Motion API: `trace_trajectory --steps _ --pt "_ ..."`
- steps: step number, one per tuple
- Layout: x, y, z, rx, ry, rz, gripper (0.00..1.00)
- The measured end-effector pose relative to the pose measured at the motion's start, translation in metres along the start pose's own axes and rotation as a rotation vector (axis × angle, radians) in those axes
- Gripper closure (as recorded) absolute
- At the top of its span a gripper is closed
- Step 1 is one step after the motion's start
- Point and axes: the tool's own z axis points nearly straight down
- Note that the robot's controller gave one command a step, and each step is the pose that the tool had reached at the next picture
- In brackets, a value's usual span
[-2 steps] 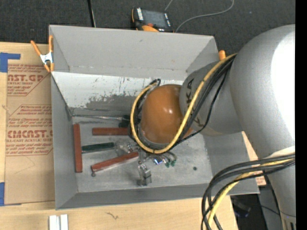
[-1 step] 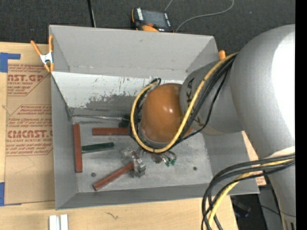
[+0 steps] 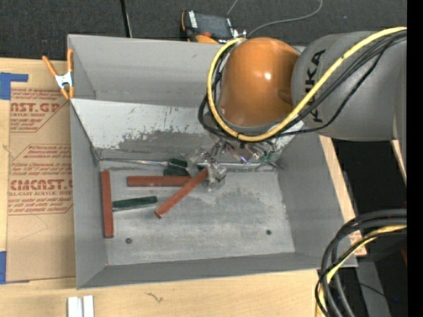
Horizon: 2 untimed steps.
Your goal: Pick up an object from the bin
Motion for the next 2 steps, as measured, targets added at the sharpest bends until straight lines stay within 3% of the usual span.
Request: trace_trajectory --steps 2 --pt "0.0015 0.0029 0.0039 -0.007 0.006 -0.001 1.0"
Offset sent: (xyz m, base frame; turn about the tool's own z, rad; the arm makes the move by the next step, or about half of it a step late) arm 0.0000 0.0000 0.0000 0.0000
